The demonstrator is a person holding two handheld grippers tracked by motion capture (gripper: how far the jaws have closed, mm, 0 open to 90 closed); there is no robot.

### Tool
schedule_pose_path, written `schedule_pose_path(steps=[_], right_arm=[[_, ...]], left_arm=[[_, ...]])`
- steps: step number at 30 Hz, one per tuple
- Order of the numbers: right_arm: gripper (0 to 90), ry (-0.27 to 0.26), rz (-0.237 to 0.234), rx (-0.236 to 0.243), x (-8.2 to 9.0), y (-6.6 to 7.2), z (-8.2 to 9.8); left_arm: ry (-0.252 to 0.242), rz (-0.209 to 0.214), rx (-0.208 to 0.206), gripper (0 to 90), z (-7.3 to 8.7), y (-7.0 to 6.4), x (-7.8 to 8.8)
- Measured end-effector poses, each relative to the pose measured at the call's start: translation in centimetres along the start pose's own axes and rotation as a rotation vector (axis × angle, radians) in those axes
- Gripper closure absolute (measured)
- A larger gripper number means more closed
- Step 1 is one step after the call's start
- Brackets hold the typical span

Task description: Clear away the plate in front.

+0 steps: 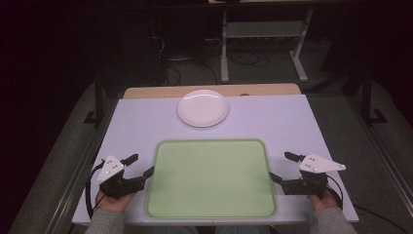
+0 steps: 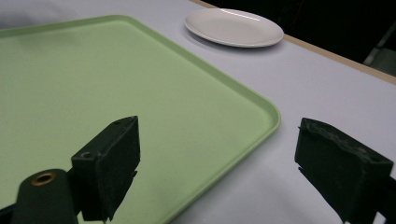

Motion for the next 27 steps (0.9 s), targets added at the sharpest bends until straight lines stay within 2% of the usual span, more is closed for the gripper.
schedule_pose_path(steps=[17,27], right_arm=[[13.3,-0.001,0.001,0.003,0.04,0.01,-0.02],[13.3,-0.001,0.002,0.006,0.06,0.01,-0.04]], left_arm=[[-0.005,0.000,0.013,25.3,-0.01,0.10,0.04],[-0.025,-0.001,0.020,25.5,-0.23,-0.03,0.13]])
Point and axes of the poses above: each handheld gripper's, and its own axes: x roughly backward along the jaws, z roughly out of its underside, y roughly to its left, the point moved 6 cm from there along -x, roughly forward along the jaws, and after that the axes turned 10 degrees about z, right-handed, at the moved point
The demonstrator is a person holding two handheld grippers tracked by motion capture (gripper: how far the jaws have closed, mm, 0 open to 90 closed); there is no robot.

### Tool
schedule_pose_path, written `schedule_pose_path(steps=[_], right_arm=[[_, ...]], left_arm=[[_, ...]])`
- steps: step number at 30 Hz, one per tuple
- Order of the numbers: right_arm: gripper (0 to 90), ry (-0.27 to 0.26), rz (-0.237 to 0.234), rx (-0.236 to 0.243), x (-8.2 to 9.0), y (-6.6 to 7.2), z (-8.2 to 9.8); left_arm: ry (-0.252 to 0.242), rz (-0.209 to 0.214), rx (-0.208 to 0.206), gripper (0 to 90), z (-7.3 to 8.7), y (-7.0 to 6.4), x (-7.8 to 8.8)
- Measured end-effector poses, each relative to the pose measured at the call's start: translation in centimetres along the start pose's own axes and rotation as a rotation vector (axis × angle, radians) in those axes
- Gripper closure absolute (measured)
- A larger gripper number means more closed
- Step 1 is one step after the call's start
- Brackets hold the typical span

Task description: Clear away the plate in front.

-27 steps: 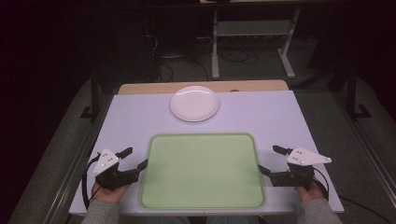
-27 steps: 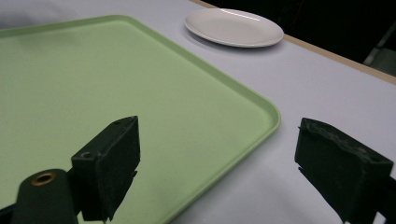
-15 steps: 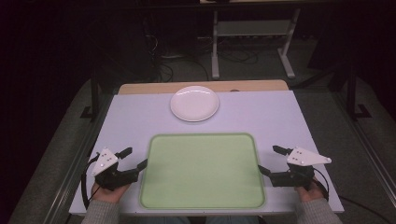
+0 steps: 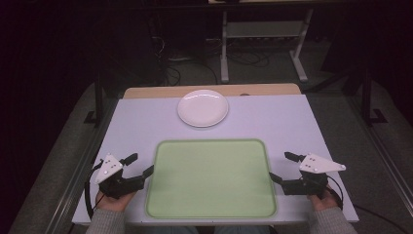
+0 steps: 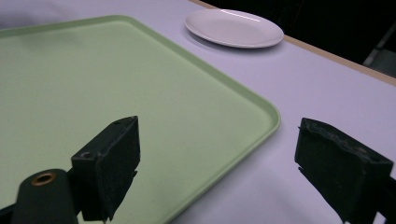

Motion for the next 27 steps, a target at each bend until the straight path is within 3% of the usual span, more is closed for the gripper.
schedule_pose_path(steps=[8,16,22,24,26,27], right_arm=[[13.3,0.000,0.002,-0.002,0.0,0.0,0.0],[13.3,0.000,0.001,-0.002,0.0,0.0,0.0],[13.3,0.001,0.001,-0.002,0.0,0.0,0.0],[13.3,0.000,0.001,-0.002,0.0,0.0,0.0],[13.3,0.001,0.001,-0.004,0.0,0.0,0.0],[13.3,0.001,0.002,-0.003,0.0,0.0,0.0]], left_arm=[[0.002,0.033,0.024,27.5,-0.2,-0.4,-0.1],[0.027,0.053,-0.003,26.6,-0.2,-1.1,-0.7],[0.034,0.064,0.001,26.4,-0.2,-1.3,-0.9],[0.035,0.072,0.012,26.5,-0.2,-1.4,-1.0],[0.012,0.100,0.060,26.5,-0.5,-1.4,-1.1],[0.004,0.095,0.057,26.5,-0.7,-1.5,-1.2]])
Point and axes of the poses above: each handheld gripper's, and its own axes: x roughly backward along the jaws, z roughly out of its underside, y roughly to its left, the point moved 6 cm from there along -x, roughly forward along the jaws, and after that the axes turned 10 degrees about z, right-handed, at the moved point
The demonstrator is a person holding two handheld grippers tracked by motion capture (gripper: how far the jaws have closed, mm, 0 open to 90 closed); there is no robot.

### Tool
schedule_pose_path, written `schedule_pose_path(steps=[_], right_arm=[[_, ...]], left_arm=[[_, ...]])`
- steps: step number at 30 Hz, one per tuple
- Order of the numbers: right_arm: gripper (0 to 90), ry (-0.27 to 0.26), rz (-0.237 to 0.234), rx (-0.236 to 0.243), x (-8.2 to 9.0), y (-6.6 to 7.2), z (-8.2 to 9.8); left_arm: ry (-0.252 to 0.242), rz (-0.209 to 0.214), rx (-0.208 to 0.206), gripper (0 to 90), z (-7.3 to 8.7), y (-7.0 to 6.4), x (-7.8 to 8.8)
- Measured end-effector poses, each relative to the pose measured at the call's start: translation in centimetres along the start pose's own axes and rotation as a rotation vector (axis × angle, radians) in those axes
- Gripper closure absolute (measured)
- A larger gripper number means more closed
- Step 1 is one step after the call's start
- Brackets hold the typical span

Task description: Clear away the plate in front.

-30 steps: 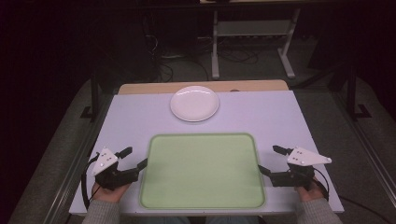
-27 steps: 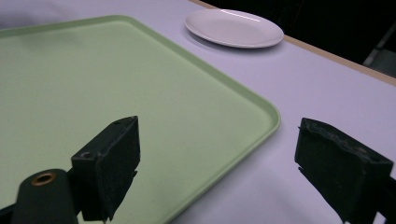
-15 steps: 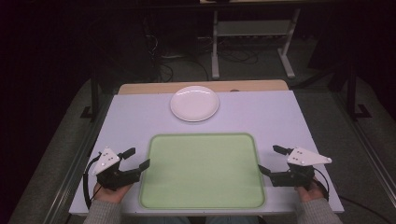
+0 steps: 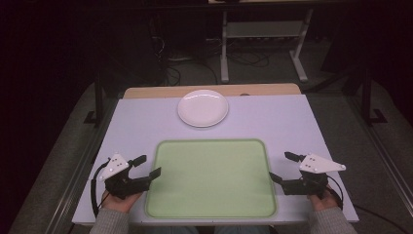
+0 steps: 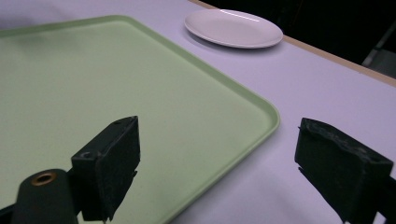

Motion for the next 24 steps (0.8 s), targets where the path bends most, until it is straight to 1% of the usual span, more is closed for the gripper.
schedule_pose_path(steps=[2,5,9,11,14,16,19,21,24], right_arm=[[13.3,0.002,0.002,0.002,0.0,0.0,0.0],[13.3,0.002,0.002,0.003,0.0,0.0,0.0],[13.3,0.002,0.003,0.001,0.0,0.0,0.0],[13.3,0.002,0.002,0.003,0.0,0.0,0.0],[13.3,0.001,0.002,0.000,0.0,0.0,0.0],[13.3,0.000,0.003,-0.002,0.1,0.0,0.0],[13.3,-0.003,0.004,-0.002,0.1,0.0,0.0],[13.3,-0.006,0.004,-0.003,0.1,0.0,0.0],[13.3,-0.008,0.005,-0.007,0.1,-0.1,0.0]], left_arm=[[0.002,-0.011,-0.023,26.5,-0.3,-0.2,-0.2],[-0.001,0.013,-0.006,26.6,-0.7,-0.3,-0.7],[0.030,0.036,0.000,26.6,-0.9,-0.5,-1.3],[0.034,0.048,0.004,26.6,-1.1,-0.6,-1.6],[0.030,0.061,0.011,26.7,-1.8,-0.7,-2.0],[0.033,0.070,0.005,26.7,-2.3,-0.8,-2.3],[0.037,0.080,0.008,26.7,-2.9,-0.9,-2.9],[0.041,0.100,0.018,26.8,-3.2,-1.0,-3.4],[0.045,0.114,0.024,26.8,-3.6,-1.0,-4.0]])
Point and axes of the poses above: each handheld gripper's, and its own axes: x roughly backward along the jaws, z roughly out of its underside, y roughly to its left, the point moved 6 cm from there along -x, roughly forward along the jaws, and after that the axes turned 10 degrees about z, right-handed, at the moved point
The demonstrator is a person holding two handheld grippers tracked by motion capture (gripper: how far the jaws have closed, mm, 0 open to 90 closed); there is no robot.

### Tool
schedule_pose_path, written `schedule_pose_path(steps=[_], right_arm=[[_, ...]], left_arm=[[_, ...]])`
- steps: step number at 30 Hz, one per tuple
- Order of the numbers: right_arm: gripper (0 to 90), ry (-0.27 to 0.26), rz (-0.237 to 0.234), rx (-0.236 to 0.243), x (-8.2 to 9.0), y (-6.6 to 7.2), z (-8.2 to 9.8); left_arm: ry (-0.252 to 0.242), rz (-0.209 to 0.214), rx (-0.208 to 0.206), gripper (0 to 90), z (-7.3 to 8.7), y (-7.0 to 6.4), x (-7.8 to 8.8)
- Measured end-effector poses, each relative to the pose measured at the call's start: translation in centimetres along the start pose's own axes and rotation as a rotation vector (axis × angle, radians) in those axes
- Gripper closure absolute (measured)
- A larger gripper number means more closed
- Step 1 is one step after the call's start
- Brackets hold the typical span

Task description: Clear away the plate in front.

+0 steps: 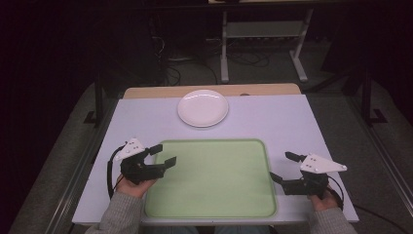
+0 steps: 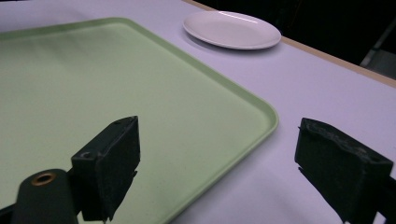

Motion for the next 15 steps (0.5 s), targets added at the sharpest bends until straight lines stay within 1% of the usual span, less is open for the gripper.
schedule_pose_path(steps=[5,9,11,15], right_arm=[[13.3,-0.002,0.001,-0.002,0.0,0.0,0.0],[13.3,-0.001,0.002,-0.005,0.0,-0.1,0.0],[13.3,-0.003,0.003,-0.004,0.0,-0.1,0.0],[13.3,-0.006,0.002,-0.005,0.0,-0.1,-0.1]], left_arm=[[-0.002,0.013,0.011,26.8,-0.8,0.1,-0.7],[-0.008,0.020,0.032,26.8,-1.6,0.3,-1.3],[-0.006,0.012,0.038,27.0,-2.0,0.6,-1.5],[0.012,0.009,0.087,28.0,-2.5,1.4,-2.3]])
Point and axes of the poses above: each handheld gripper's, and its own axes: x roughly backward along the jaws, z roughly out of its underside, y roughly to its left, the point moved 6 cm from there along -x, roughly forward along the jaws, and after that the axes turned 10 degrees about z, right-handed, at the moved point
